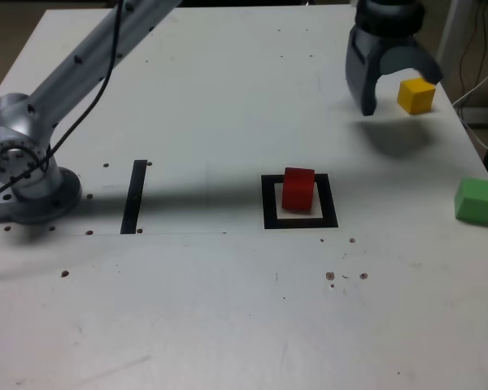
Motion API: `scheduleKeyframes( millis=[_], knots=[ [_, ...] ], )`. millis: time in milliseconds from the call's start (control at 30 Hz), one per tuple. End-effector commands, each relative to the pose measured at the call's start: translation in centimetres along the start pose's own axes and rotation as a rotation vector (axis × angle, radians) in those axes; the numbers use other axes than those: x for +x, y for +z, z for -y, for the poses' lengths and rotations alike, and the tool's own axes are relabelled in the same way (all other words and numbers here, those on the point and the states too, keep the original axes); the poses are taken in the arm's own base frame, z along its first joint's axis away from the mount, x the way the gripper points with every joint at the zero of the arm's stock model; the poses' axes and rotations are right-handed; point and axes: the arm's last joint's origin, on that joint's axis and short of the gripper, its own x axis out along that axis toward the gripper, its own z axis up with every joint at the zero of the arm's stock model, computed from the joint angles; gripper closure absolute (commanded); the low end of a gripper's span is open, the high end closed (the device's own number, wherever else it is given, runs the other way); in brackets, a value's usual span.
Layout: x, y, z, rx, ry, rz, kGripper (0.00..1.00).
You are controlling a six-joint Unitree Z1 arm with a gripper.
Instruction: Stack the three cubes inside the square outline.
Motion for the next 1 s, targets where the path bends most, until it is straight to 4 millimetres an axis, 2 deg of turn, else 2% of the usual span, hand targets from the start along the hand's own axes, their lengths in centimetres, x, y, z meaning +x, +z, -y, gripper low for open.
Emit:
scheduleKeyframes(
  millis=[0,267,733,967],
  knots=[
    [0.8,0.6,-0.4,-0.015,0.001,0.004,0.01],
    [2.2,1.8,-1.5,-0.054,0.004,0.027,0.01],
    [3.2,3.1,-2.9,-0.112,0.014,0.094,0.01],
    [3.8,3.6,-3.1,-0.128,0.016,0.114,0.06]
  ],
)
